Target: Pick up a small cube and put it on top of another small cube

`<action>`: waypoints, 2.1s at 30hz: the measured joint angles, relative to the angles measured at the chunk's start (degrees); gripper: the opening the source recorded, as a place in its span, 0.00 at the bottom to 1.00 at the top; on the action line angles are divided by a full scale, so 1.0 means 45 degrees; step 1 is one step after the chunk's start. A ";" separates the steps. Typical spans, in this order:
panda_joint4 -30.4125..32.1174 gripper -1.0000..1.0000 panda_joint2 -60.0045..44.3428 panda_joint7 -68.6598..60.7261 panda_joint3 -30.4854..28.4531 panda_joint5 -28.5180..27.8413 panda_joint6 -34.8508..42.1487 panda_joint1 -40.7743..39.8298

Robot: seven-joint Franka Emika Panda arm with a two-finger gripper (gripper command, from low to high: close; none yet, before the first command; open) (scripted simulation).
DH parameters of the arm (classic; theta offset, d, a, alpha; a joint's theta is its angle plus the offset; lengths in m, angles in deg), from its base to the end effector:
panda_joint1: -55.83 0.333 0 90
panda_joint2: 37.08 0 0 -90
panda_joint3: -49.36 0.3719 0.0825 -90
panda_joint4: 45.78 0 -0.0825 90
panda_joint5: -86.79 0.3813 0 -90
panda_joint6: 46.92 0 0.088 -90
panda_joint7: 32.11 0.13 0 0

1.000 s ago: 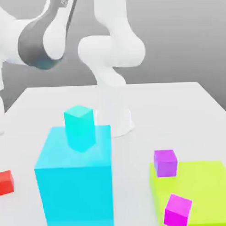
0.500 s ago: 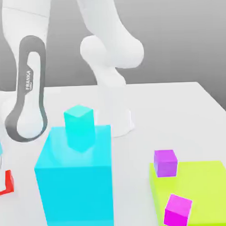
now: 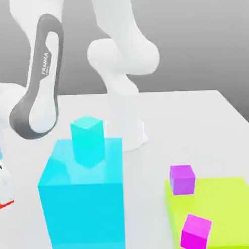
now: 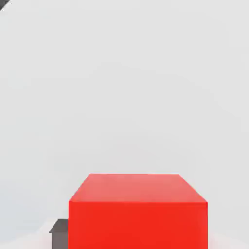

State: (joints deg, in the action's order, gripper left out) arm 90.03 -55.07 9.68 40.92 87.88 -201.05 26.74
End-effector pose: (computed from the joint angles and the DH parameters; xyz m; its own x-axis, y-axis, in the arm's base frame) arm 0.4153 -0.3209 0.2278 0.1760 -0.9839 0.0318 -0.9843 -0.1753 0.0211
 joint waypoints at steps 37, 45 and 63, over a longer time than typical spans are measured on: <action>-0.4388 0.00 -0.0592 -1.3828 0.4622 -0.6567 0.1655 0.2753; -0.3990 0.00 0.0241 -0.8961 0.5894 -0.4335 0.2643 0.4655; -0.2303 0.00 0.1883 0.2164 0.6220 -0.1067 0.3944 0.6499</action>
State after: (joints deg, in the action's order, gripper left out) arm 79.67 -46.60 19.42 68.91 83.07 -183.30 55.98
